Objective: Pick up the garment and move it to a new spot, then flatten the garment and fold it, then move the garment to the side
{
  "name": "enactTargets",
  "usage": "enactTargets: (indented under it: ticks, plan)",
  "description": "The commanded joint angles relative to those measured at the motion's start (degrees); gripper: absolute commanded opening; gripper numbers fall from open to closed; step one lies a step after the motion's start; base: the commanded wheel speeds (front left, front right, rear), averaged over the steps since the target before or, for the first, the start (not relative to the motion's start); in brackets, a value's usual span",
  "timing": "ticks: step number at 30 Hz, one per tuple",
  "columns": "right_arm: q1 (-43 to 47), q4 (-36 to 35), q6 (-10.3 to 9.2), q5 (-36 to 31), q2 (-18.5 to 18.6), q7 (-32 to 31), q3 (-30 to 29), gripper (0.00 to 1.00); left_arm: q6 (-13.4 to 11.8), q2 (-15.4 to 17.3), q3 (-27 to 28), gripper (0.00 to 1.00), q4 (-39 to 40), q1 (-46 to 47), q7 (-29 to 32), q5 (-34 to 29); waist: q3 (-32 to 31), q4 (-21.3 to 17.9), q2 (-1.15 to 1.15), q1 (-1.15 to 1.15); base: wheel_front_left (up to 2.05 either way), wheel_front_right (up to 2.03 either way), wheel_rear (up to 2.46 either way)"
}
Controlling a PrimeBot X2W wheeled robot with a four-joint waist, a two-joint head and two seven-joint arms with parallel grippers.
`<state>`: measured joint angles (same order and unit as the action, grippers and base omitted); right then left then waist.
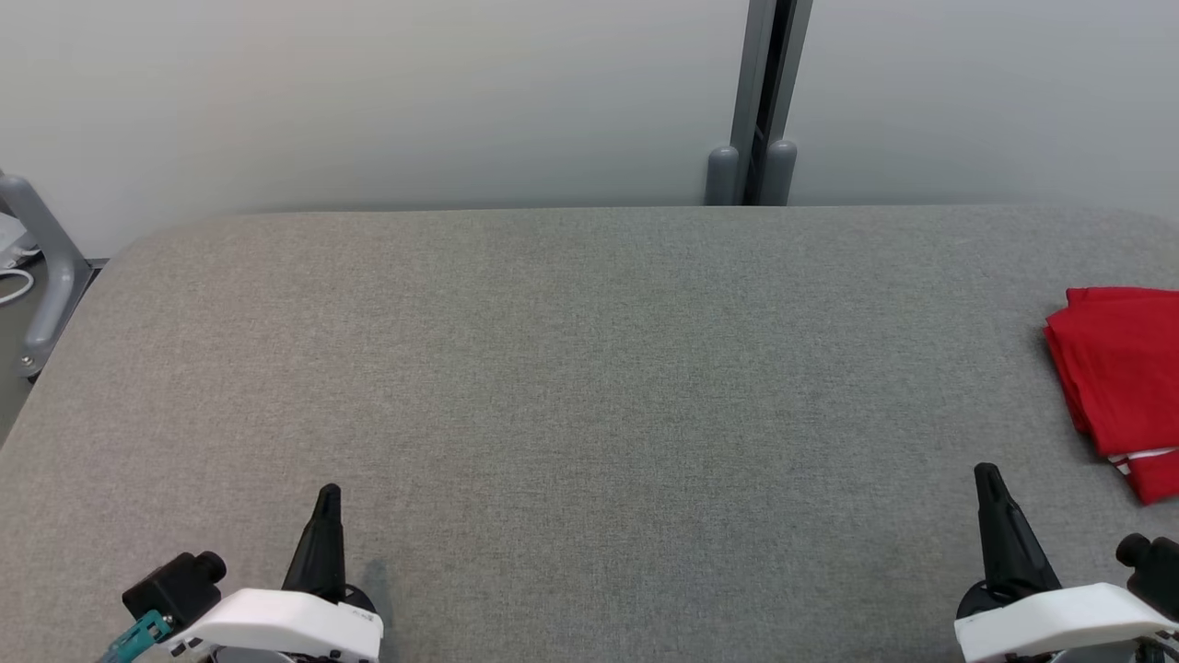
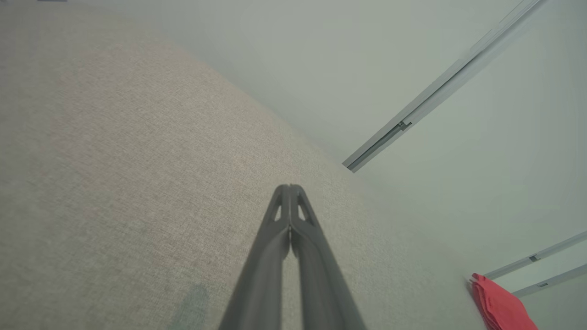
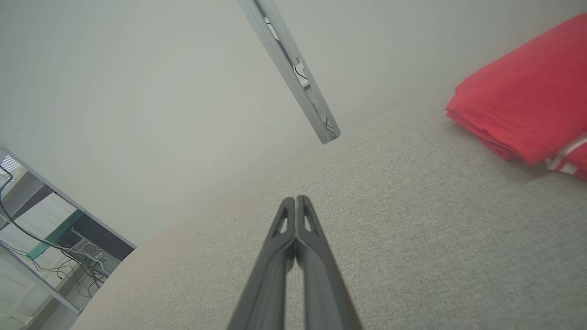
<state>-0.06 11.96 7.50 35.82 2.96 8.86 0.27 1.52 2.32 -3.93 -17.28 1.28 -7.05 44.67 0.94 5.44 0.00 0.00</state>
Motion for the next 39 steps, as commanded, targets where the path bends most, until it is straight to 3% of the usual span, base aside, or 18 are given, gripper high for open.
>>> enactTargets:
  ticks: [1, 39]
  plan:
    - [-0.22, -1.17, 0.0, 2.38, 0.19, -0.5, -0.71, 0.0, 0.51, 0.27, 0.38, 0.0, 0.58, 2.09, 0.51, 2.0, -0.01, -0.08, 0.0, 0.0, 0.0, 0.0, 0.0]
    - [1.73, -4.52, 0.0, 30.32, 0.11, -6.41, -6.64, 0.0, 3.32, 0.49, 1.74, 0.0, -1.52, 7.44, 8.02, 25.53, -0.31, -2.22, 0.0, 0.0, 0.0, 0.0, 0.0]
